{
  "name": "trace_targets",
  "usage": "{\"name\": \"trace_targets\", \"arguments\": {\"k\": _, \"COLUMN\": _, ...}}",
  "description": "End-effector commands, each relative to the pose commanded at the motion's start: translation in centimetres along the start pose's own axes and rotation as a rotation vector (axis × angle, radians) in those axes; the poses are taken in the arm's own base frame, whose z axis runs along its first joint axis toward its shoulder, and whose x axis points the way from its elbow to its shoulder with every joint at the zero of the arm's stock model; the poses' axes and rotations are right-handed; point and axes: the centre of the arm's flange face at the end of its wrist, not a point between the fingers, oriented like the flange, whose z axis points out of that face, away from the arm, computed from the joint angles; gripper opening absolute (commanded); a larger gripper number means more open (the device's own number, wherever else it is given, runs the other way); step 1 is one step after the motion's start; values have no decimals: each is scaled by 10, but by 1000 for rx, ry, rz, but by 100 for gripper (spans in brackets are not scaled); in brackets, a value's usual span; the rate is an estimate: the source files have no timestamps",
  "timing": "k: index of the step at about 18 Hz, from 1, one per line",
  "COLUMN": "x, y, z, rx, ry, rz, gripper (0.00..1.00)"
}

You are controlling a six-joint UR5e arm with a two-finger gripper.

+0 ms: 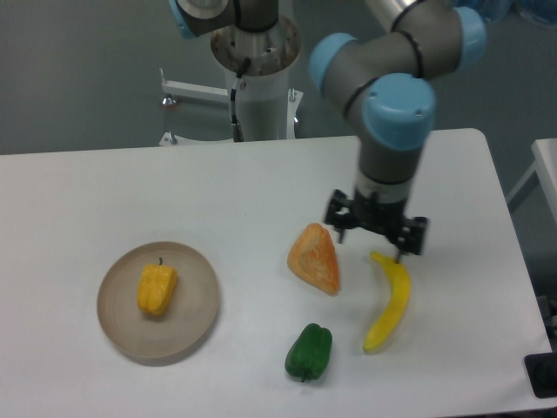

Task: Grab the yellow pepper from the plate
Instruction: 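Move the open gripper over the yellow pepper on the plate, then lower the gripper around the yellow pepper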

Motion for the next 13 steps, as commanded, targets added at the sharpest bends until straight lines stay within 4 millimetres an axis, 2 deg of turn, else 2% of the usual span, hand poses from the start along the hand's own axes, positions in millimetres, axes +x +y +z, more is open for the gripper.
{"name": "trace_targets", "arguments": {"k": 1, "x": 27, "y": -6, "z": 3, "rx": 9, "ry": 32, "rz": -77, "gripper": 100}}
{"name": "trace_targets", "arguments": {"k": 3, "x": 57, "y": -13, "z": 9, "rx": 27, "ry": 96, "rz": -192, "gripper": 100}}
{"name": "trace_targets", "arguments": {"k": 5, "x": 83, "y": -21, "z": 6, "rx": 54, "ry": 122, "rz": -288, "gripper": 100}}
{"name": "trace_targets", "arguments": {"k": 6, "x": 107, "y": -31, "z": 13, "rx": 59, "ry": 126, "rz": -296, "gripper": 100}}
{"name": "trace_targets", "arguments": {"k": 9, "x": 155, "y": -44, "z": 34, "rx": 120, "ry": 113, "rz": -269, "gripper": 100}}
{"name": "trace_targets", "arguments": {"k": 11, "x": 185, "y": -47, "z": 53, "rx": 139, "ry": 104, "rz": -225, "gripper": 100}}
{"name": "trace_targets", "arguments": {"k": 13, "x": 207, "y": -52, "z": 65, "rx": 152, "ry": 102, "rz": -171, "gripper": 100}}
